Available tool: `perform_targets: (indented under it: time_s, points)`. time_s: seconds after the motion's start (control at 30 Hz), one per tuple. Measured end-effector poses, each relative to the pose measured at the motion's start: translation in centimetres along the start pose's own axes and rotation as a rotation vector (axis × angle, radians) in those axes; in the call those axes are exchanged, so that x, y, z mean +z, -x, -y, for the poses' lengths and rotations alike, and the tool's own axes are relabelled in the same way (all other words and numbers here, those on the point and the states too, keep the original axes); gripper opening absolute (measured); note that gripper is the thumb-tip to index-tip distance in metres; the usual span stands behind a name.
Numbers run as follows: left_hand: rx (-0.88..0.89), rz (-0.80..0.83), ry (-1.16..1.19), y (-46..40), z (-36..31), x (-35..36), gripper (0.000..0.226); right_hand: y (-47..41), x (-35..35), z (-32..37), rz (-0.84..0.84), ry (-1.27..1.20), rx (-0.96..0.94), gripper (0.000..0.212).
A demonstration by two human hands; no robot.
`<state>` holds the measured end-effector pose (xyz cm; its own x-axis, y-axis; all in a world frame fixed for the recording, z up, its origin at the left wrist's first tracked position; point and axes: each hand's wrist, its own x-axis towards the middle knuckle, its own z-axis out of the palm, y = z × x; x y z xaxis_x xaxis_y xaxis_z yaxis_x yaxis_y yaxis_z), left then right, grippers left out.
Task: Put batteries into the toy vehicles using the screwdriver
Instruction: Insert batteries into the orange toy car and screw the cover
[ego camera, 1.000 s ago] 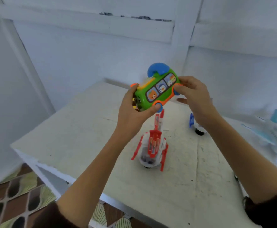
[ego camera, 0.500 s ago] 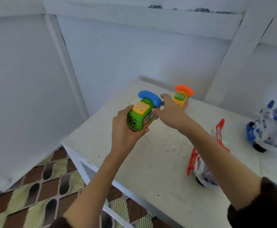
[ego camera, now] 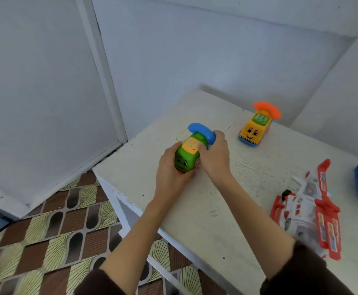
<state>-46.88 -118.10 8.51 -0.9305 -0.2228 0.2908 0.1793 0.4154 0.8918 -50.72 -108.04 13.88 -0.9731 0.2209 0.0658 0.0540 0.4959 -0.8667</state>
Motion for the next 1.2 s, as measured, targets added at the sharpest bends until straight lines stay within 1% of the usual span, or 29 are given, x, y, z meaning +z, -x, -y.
perform_targets:
  time_s: [0.13, 0.3, 0.43, 0.57, 0.63, 0.7, 0.77, 0.83, 0.9, 0.97, 1.07, 1.2]
  points:
    - [-0.023, 0.024, 0.02, -0.9, 0.0, 0.1, 0.073, -1.0, -0.1, -0.1, 0.009, -0.064, 0.003, 0.046]
    - [-0.018, 0.012, 0.026, -2.1, 0.2, 0.6, 0.072, -2.1, -0.4, -0.1, 0.044, -0.232, 0.045, 0.044]
    - [-0.007, 0.014, 0.022, -2.6, 0.4, 0.9, 0.071, -2.6, -0.4, 0.0, 0.051, -0.28, 0.06, 0.044]
    - [-0.009, 0.029, 0.014, -2.6, 0.5, 0.9, 0.072, -2.5, -0.6, 0.0, 0.061, -0.223, 0.053, 0.05]
    - [-0.028, 0.053, 0.001, -2.6, 0.5, 0.8, 0.078, -2.1, -0.8, 0.3, 0.006, -0.123, 0.031, 0.056]
    - [-0.056, 0.082, 0.005, -2.5, 0.5, 0.5, 0.089, -1.2, -1.2, 1.2, -0.073, -0.056, -0.05, 0.059]
    - [-0.085, 0.083, 0.029, -2.2, 0.4, 0.0, 0.095, -0.2, -1.9, 2.5, -0.119, -0.051, -0.137, 0.058]
    - [-0.092, 0.033, 0.047, -1.6, 0.2, -0.4, 0.09, 1.2, -2.8, 4.0, -0.094, -0.088, -0.192, 0.058]
    - [-0.098, -0.028, 0.081, -0.7, -0.6, -0.5, 0.076, 2.6, -4.0, 5.2, -0.041, -0.144, -0.232, 0.058]
    - [-0.068, -0.067, 0.117, 0.4, -2.2, -0.3, 0.067, 4.0, -5.9, 5.9, -0.028, -0.171, -0.288, 0.055]
    - [0.025, -0.066, 0.177, 2.0, -6.4, 0.7, 0.061, 5.5, -9.6, 5.8, -0.046, -0.164, -0.343, 0.051]
    - [0.194, -0.018, 0.283, 5.1, -13.2, 4.4, 0.052, 7.4, -16.6, 3.5, -0.128, -0.144, -0.341, 0.046]
